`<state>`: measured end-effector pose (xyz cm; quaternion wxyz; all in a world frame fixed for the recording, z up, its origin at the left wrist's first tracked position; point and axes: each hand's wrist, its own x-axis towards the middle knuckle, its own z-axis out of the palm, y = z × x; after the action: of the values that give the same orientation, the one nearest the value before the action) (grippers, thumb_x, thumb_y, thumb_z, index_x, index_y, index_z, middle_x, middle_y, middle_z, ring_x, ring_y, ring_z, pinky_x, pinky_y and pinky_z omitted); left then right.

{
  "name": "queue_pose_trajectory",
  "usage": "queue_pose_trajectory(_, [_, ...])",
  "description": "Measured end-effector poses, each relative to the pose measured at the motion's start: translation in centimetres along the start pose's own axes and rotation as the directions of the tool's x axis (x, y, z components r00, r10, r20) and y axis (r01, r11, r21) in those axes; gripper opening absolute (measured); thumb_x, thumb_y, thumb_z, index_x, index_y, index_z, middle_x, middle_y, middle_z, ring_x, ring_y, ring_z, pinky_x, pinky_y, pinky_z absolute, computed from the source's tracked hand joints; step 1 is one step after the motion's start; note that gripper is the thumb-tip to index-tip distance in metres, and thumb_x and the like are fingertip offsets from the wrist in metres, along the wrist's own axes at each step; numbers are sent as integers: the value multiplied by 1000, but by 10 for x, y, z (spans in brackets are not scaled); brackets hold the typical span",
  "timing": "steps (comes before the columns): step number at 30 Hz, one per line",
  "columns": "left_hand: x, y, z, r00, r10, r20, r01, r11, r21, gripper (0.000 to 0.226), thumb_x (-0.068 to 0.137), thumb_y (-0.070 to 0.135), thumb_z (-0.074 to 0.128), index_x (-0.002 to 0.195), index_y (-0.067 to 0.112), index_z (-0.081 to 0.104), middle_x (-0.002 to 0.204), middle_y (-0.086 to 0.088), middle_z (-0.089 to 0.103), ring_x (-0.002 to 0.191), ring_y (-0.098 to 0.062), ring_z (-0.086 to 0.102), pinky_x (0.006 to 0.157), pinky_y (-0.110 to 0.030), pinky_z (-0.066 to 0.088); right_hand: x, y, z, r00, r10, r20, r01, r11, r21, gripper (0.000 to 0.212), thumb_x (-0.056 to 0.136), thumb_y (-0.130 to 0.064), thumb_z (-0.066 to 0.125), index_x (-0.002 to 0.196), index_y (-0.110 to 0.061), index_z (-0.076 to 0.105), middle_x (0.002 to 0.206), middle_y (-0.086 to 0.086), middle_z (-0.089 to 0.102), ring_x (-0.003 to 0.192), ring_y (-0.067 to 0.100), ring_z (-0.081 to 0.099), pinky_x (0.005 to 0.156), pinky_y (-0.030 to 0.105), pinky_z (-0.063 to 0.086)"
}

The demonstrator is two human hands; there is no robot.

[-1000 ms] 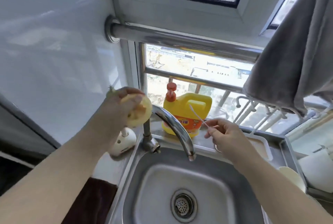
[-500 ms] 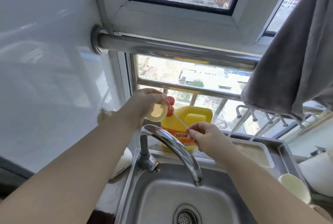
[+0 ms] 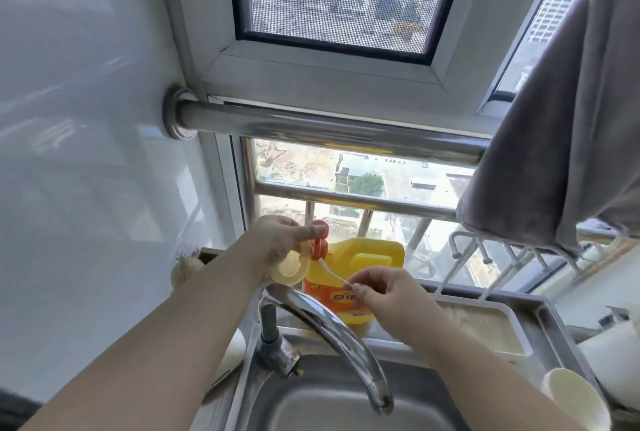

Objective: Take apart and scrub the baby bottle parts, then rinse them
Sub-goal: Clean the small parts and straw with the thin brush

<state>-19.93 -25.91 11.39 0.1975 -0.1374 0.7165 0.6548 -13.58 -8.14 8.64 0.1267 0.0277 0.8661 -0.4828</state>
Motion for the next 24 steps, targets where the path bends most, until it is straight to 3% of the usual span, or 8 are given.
queue_pose_trajectory(2, [1,1,2,1000,-10,15,10,1000,-21,33,71,25,80,80,2,58,47,-4,64,35,-12,57,37,-15,40,0,-1,-1,1000,-5,-1,5,1000,18,16,92,-19,58,86,-26,71,80,6,70,66,13,57,66,23,48])
queue_pose_trajectory(4, [-1,3,3,1000,-12,19,13,999,-43,25,81,22,72,77,2,57,39,-1,60,29,-8,53,30,-13,35,0,-1,-1,1000,-12,2,12,1000,15,13,91,-21,59,87,-24,72,66,-1,61,57,5,48,57,16,41])
queue_pose_trajectory(7, [3,1,4,999,-31,39,34,997,-69,24,83,23,70,79,1,62,49,-6,65,32,-11,55,33,-14,38,3,-2,-1,1000,-20,6,20,1000,5,13,91,-21,60,87,-20,71,60,-7,52,55,4,46,56,14,40])
queue_pose_trajectory(9, [5,-1,4,998,-38,51,41,998,-50,33,81,23,72,97,-4,63,63,-11,70,40,-15,60,39,-18,43,5,-4,-2,1000,-26,2,26,1000,-15,15,92,-19,58,84,-21,70,63,-7,58,56,1,51,59,14,43])
queue_pose_trajectory(11, [4,0,3,998,-25,52,28,999,-46,35,83,16,71,106,-6,58,60,-11,69,41,-15,62,38,-19,44,7,-5,-2,999,-35,-2,35,999,-40,17,93,-19,56,83,-21,68,69,-6,64,58,-2,55,58,11,44])
queue_pose_trajectory(13, [3,0,1,998,26,51,-24,999,-38,26,85,10,68,105,2,54,53,-6,67,40,-14,62,36,-18,43,8,-5,-3,999,-49,-2,49,998,-41,17,94,-18,55,83,-20,68,70,-7,64,55,-7,55,54,6,42])
queue_pose_trajectory(17, [2,-3,1,974,222,37,-225,969,102,26,86,13,67,111,16,66,72,-1,71,53,-5,66,46,-15,45,10,-5,-4,998,-69,1,69,997,-34,18,94,-17,55,81,-22,67,68,-8,62,51,-11,53,52,6,39])
queue_pose_trajectory(24, [6,-9,1,957,284,54,-289,939,185,17,87,19,66,103,19,71,83,6,69,60,4,63,52,-8,43,14,3,-4,997,-82,17,83,995,-63,20,89,-20,62,74,-32,66,69,-5,63,57,1,51,61,18,45])
